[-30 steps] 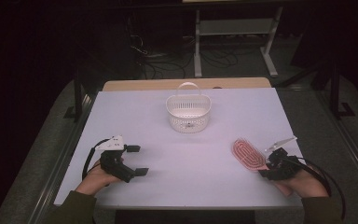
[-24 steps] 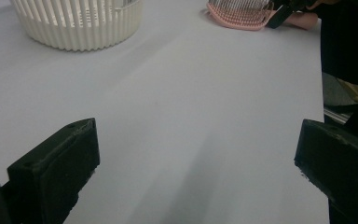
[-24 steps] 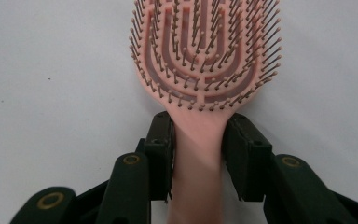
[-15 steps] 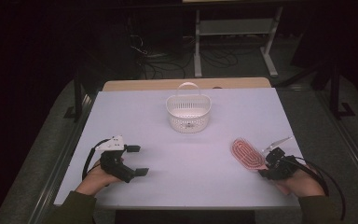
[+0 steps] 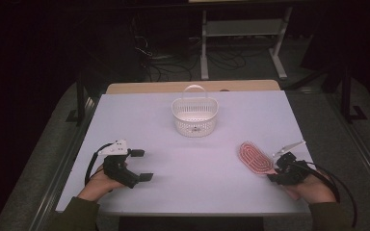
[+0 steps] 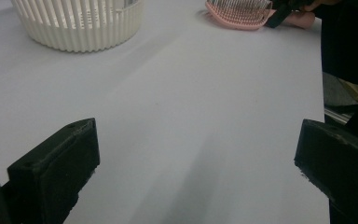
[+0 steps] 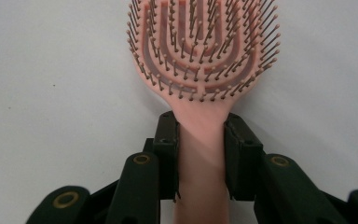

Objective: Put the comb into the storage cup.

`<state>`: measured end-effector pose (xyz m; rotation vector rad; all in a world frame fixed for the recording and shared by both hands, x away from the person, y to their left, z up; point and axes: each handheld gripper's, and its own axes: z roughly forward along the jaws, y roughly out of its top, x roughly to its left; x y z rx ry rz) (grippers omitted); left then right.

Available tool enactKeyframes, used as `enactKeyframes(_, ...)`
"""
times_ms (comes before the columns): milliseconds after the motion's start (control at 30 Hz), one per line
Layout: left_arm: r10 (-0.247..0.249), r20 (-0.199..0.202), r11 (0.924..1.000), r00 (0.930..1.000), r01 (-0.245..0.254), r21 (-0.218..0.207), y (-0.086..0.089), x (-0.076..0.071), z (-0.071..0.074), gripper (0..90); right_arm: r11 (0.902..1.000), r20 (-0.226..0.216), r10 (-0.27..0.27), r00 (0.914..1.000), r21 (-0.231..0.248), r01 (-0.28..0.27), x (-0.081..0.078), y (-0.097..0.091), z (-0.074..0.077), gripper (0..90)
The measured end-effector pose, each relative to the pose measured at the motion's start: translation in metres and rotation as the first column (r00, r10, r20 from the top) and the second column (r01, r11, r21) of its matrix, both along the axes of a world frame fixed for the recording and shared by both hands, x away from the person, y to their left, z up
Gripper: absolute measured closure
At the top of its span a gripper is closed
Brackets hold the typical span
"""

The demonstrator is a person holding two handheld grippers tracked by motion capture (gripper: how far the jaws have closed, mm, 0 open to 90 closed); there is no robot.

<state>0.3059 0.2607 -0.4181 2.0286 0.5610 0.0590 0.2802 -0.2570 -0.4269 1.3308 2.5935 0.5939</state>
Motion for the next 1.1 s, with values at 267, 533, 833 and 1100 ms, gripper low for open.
enactKeyframes(267,0.004,0.000,1.0000,1.0000,-0.004,0.000,0.000,0.000,0.000,0.0,0.9986,0.032,0.008,0.9995,0.052,-0.010,0.002,-0.003,0.003,68.6)
enactKeyframes(533,0.009,0.000,1.0000,1.0000,-0.009,0.001,0.000,0.000,0.000,0.0,0.9927,0.089,-0.001,0.9961,0.121,-0.010,0.001,-0.009,0.008,68.6)
enactKeyframes(833,0.015,0.001,0.9996,0.9999,-0.015,-0.025,0.002,0.001,0.000,0.0,0.9728,0.156,-0.022,0.9875,0.231,-0.015,0.003,-0.005,0.020,68.6)
enactKeyframes(1100,0.026,0.005,0.9994,0.9996,-0.026,-0.024,0.004,0.002,0.001,0.0,0.9637,0.199,0.005,0.9799,0.260,-0.058,0.008,0.007,0.027,68.6)
